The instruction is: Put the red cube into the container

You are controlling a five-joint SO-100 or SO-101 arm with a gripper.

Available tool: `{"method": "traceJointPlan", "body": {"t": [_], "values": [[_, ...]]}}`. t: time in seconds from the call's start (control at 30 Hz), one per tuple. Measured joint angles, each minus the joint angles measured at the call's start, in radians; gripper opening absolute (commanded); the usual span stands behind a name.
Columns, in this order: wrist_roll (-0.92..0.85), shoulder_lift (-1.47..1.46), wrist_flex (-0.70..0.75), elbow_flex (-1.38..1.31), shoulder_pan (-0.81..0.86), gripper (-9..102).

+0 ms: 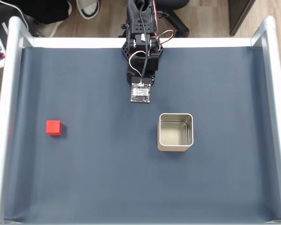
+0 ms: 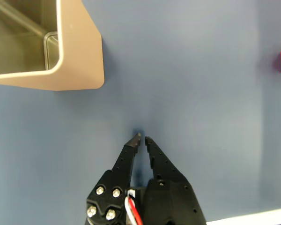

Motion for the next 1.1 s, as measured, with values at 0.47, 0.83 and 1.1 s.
{"method": "traceJointPlan", "body": {"t": [0.47, 0.83, 1.1], "values": [[-0.018, -0.166, -0.488, -0.035, 0.006, 0], [-0.06, -0.422, -0.466, -0.37, 0.126, 0], [-0.083, -0.704, -0.301, -0.693, 0.299, 0]]}}
